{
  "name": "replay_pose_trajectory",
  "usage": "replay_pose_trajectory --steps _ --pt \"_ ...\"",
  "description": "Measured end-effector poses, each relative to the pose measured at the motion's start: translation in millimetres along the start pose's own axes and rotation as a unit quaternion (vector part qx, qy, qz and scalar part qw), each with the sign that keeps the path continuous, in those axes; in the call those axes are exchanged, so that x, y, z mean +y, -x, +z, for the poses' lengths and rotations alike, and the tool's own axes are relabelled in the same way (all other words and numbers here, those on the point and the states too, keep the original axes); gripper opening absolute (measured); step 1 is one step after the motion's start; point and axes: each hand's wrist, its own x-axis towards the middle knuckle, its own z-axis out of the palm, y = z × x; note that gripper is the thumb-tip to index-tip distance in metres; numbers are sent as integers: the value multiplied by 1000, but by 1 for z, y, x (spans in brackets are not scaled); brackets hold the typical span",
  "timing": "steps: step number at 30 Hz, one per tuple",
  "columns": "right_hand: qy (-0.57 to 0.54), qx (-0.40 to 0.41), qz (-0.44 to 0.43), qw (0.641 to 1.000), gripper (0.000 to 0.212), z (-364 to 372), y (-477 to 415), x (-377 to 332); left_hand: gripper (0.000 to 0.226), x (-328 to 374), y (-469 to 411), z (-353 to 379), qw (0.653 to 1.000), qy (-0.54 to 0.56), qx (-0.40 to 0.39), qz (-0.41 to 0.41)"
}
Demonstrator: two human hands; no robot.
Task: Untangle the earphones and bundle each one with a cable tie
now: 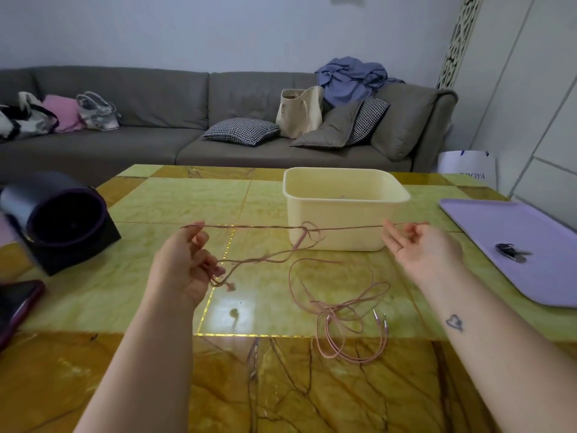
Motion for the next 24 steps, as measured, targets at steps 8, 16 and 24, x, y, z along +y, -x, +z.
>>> replay_pose_trajectory --steps 8,16,24 --pt "717 -110 -325 607 40 -23 -11 23 53 9 9 -1 989 86 -120 -20" --pt "536 -67 -120 833 47 -21 -10 24 18 4 -2 -8 973 -224 -19 45" --pt "-69 -117 199 971 42 -12 1 6 16 -12 -14 -16 921 -384 21 62"
